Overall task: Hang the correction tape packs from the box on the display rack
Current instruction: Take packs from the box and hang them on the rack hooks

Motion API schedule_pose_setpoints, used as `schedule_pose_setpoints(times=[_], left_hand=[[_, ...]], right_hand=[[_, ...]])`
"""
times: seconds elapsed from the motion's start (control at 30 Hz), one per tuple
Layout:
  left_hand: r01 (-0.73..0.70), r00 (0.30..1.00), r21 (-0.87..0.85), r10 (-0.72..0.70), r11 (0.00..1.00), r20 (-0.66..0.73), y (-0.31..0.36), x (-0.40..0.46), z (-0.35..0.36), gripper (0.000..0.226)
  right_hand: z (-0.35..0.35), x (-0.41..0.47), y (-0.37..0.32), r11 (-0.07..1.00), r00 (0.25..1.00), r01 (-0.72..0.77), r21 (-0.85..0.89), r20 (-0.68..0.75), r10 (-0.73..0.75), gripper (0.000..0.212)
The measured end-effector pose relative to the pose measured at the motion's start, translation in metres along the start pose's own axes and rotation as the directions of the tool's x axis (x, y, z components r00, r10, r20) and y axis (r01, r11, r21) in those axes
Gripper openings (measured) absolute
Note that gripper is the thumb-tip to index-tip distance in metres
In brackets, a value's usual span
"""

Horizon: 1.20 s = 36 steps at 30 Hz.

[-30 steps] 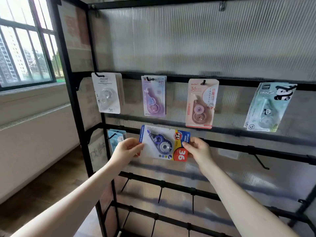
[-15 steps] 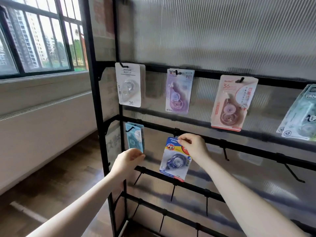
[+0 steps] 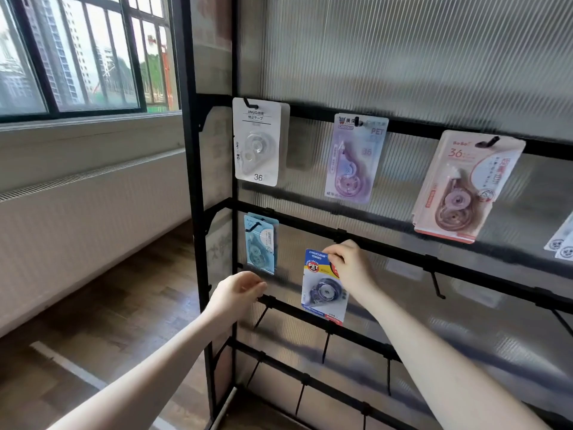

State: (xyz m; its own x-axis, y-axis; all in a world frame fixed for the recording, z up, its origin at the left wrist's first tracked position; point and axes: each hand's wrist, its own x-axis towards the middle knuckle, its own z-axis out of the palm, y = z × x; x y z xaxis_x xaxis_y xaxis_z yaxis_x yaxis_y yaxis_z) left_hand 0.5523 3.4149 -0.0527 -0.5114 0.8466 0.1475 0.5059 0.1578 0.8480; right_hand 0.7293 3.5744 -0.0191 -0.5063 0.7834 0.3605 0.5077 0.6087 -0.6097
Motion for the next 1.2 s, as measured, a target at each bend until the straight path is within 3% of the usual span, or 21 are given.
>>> schedule_pose_setpoints(times=[0.3, 0.43, 0.6, 0.87, 1.0, 1.2], left_hand=[[-0.003, 0.999, -0.003, 0.003, 1.000, 0.032, -0.006, 0.007, 0.000, 0.019], [0.002, 0.999, -0.032, -0.001, 0.999, 0.048, -0.008, 0.008, 0.002, 0.021], [-0.011, 0.999, -0.027, 0.012, 1.000, 0.050, -0.007, 0.011, 0.002, 0.021], [-0.081, 0.997, 0.154, 0.079, 0.985, 0.022, -0.010, 0.013, 0.003, 0.019], [-0.133, 0.991, 0.316, 0.126, 0.939, 0.043, -0.012, 0.017, 0.005, 0.004], [-0.212, 0.977, 0.398, 0.202, 0.893, 0.067, -0.015, 0.022, 0.009, 0.012]], right_hand=[[-0.008, -0.003, 0.007, 0.999, 1.000, -0.004, 0.046, -0.028, 0.006, 0.018], [-0.010, -0.001, 0.008, 1.000, 0.995, -0.004, -0.008, -0.096, 0.003, 0.015], [-0.009, 0.003, 0.013, 0.997, 0.998, 0.018, -0.081, -0.053, -0.022, 0.018], [-0.004, 0.014, 0.021, 0.985, 0.999, 0.006, -0.173, -0.052, -0.015, 0.023], [-0.003, 0.021, 0.021, 0.971, 0.997, -0.020, -0.239, -0.080, 0.001, 0.024], [-0.004, 0.025, 0.020, 0.960, 0.997, -0.034, -0.277, -0.077, 0.013, 0.026]])
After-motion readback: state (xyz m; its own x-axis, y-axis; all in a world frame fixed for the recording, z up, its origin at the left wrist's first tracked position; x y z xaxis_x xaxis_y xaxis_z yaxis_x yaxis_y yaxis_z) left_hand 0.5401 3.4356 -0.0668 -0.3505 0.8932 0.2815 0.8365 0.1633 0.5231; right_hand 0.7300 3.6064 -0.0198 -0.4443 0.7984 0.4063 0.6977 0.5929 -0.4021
